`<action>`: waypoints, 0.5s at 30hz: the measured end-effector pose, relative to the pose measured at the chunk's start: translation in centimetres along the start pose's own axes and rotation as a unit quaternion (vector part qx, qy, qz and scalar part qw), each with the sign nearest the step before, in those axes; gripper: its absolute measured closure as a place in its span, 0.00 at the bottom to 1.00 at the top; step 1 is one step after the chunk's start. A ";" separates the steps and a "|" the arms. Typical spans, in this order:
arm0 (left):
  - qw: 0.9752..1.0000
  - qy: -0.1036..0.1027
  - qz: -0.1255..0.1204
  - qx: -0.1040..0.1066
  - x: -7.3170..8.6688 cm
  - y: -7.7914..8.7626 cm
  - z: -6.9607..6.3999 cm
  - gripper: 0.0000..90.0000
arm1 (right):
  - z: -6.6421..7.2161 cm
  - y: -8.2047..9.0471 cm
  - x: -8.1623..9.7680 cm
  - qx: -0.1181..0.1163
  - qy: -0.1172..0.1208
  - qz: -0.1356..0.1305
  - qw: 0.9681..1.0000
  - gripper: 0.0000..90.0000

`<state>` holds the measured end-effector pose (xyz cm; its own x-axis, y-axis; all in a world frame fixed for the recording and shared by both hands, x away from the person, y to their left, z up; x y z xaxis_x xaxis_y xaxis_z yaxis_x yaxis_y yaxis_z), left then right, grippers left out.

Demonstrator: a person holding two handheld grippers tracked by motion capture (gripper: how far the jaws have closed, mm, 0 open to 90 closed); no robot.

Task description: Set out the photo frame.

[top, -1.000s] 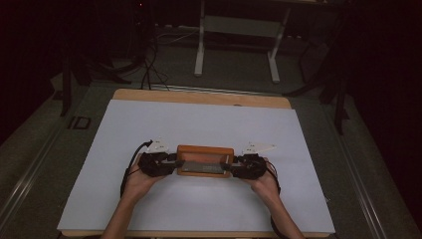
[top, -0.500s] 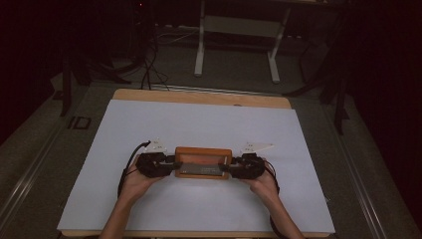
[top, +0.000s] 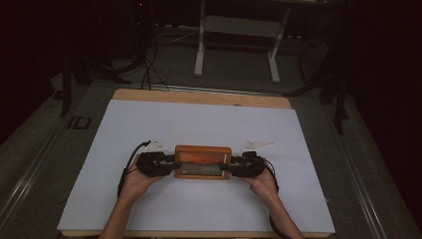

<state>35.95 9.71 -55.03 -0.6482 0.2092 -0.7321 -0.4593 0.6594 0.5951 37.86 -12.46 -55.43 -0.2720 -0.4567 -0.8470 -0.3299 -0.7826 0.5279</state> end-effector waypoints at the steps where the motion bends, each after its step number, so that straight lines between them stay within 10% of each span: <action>1: 1.000 0.001 -0.001 -0.001 0.0 0.0 0.0 0.71 | 0.0 0.0 0.0 0.000 0.000 -0.001 1.000 0.63; 15: 1.000 0.014 0.008 0.024 0.2 0.6 0.0 0.73 | 0.4 0.1 0.0 -0.009 0.003 -0.002 1.000 0.63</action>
<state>35.60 10.12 -54.81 -0.6718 0.2003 -0.7131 -0.4192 0.6909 0.5890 37.51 -12.37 -55.35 -0.2660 -0.4554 -0.8496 -0.3143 -0.7922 0.5231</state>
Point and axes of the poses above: each handheld gripper's, and its own axes: y roughly backward along the jaws, x roughly out of its underside, z roughly to its left, the point moved 8 cm from there along -y, roughly forward along the jaws, and after that the axes turned 14 degrees about y, right-handed, at the moved point
